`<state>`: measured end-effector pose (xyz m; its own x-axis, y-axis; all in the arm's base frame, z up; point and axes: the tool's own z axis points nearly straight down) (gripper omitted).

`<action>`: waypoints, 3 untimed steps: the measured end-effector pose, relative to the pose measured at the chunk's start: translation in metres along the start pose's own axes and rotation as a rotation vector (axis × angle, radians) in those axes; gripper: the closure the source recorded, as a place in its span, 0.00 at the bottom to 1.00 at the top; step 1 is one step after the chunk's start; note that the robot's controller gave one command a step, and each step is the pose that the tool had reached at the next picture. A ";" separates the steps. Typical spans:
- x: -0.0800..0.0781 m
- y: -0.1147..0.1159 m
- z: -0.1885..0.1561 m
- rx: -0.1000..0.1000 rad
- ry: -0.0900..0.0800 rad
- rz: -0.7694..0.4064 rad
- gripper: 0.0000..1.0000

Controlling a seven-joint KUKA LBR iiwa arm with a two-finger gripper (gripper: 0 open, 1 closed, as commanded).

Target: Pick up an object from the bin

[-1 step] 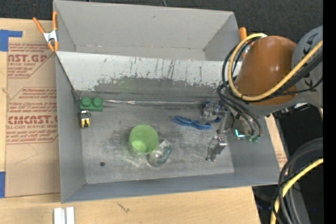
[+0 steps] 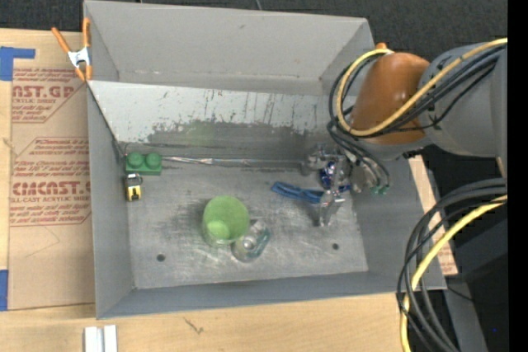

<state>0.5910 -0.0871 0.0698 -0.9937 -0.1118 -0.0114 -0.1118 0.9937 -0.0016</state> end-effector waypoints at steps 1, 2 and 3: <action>0.007 0.034 -0.032 -0.003 0.007 0.016 0.00; 0.025 0.041 -0.030 -0.002 0.012 0.185 0.00; -0.001 0.034 -0.002 -0.002 0.007 0.277 0.00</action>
Offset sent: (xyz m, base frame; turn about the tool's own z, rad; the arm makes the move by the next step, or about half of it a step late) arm -0.0119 0.0301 0.0302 0.0192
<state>0.5878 -0.0532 0.0722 -0.9864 0.1641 -0.0041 0.1641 0.9864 0.0021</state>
